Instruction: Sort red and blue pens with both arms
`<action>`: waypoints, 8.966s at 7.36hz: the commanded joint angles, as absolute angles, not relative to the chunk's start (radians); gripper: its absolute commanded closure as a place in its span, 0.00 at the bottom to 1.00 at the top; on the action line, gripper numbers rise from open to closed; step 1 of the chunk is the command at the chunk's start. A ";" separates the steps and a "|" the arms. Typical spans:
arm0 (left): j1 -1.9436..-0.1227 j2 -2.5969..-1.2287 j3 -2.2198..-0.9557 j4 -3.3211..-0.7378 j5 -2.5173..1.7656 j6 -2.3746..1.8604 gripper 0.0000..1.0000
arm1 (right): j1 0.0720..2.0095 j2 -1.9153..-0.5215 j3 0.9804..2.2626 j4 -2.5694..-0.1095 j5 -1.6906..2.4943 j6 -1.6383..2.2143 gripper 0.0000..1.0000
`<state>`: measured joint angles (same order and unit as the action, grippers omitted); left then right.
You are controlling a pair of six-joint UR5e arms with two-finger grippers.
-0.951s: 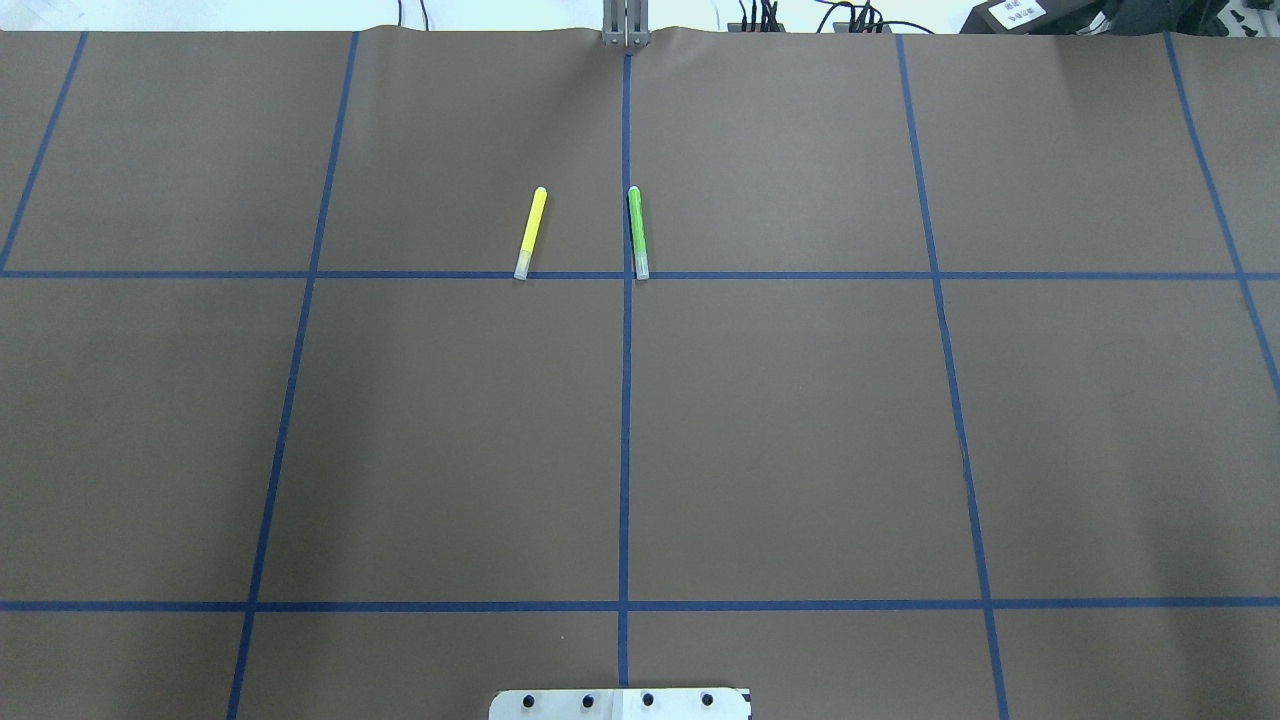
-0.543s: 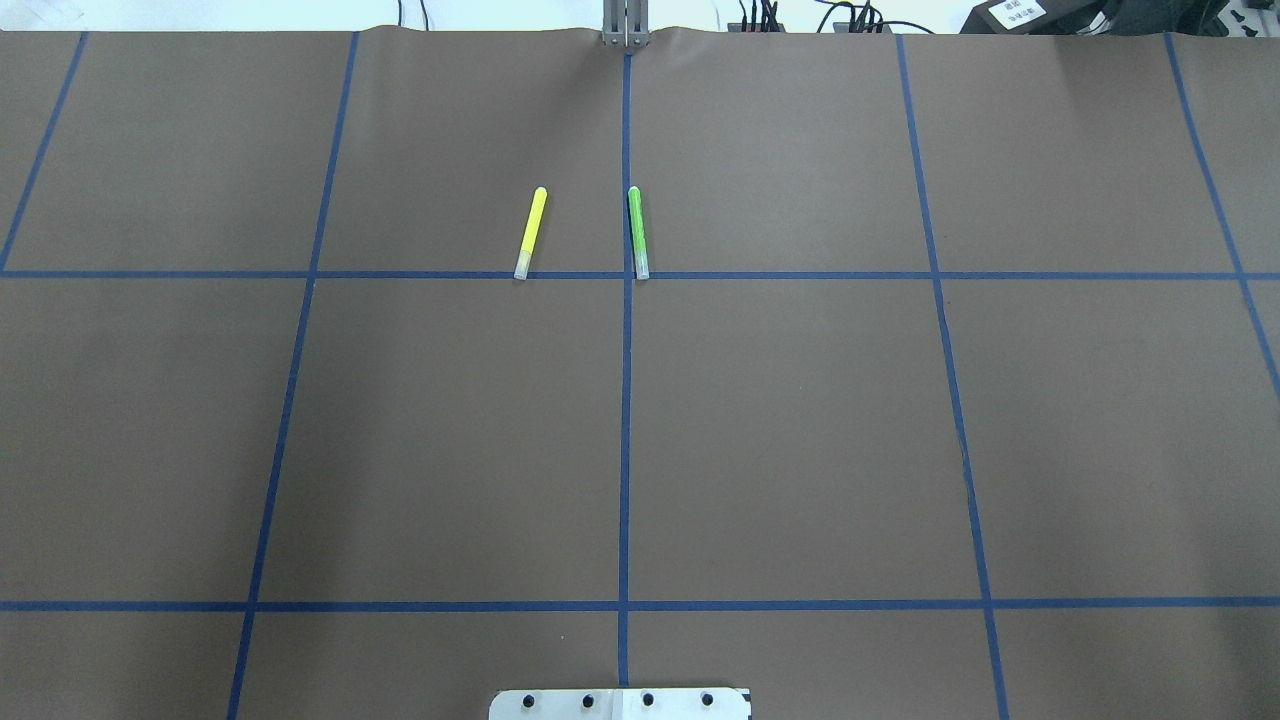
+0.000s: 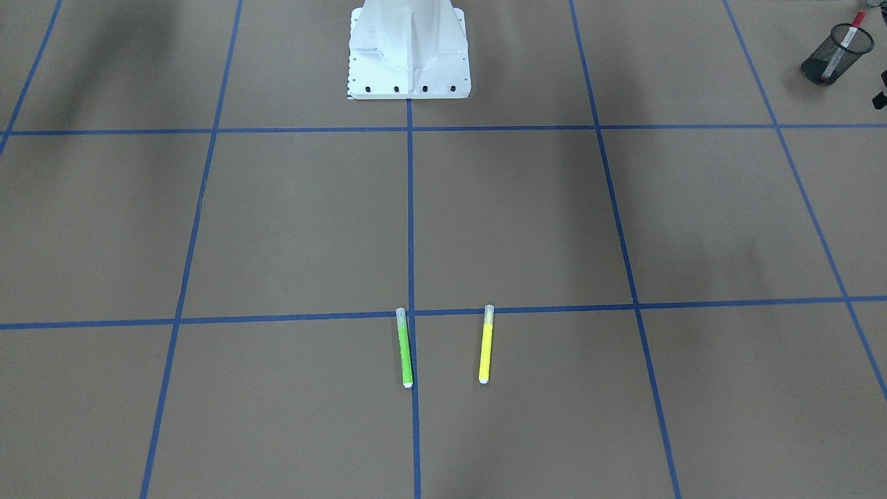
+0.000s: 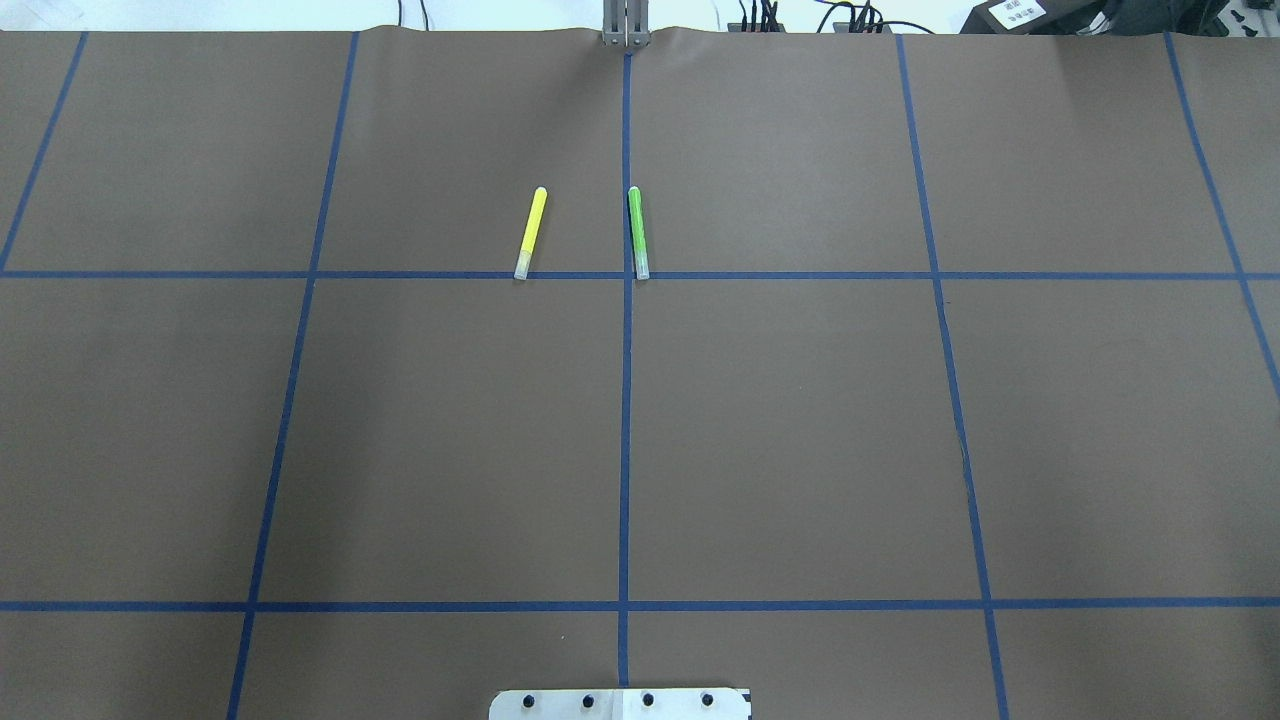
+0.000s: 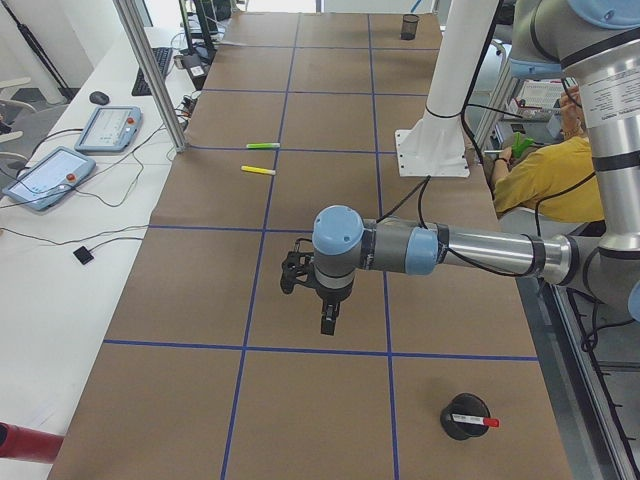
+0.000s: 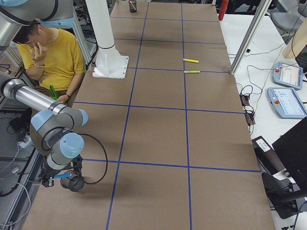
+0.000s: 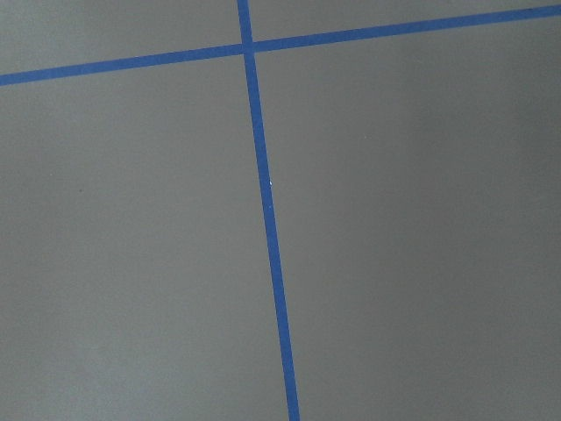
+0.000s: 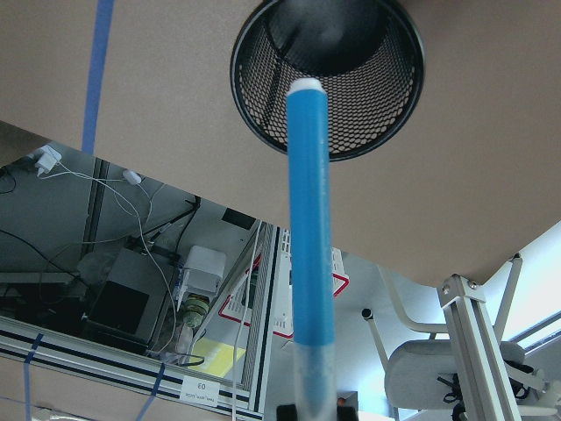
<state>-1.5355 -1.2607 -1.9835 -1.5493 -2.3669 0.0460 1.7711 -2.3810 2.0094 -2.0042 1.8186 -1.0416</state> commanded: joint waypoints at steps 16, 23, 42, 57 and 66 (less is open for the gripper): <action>-1.540 -1.259 -1.990 -1.548 -2.368 0.044 0.00 | 1.772 -2.321 1.986 -1.944 1.855 -1.042 0.01; -1.540 -1.262 -1.982 -1.549 -2.367 0.037 0.00 | 1.769 -1.929 1.880 -1.940 2.277 -0.931 0.01; -1.540 -1.328 -1.956 -1.549 -2.365 -0.069 0.00 | 1.529 -1.629 1.755 -1.595 2.276 -0.037 0.01; -1.539 -1.330 -1.948 -1.575 -2.365 -0.066 0.00 | 1.529 -1.629 1.749 -1.589 2.359 -0.023 0.00; -1.539 -1.331 -1.947 -1.575 -2.365 -0.066 0.00 | 1.528 -1.628 1.749 -1.589 2.361 -0.021 0.00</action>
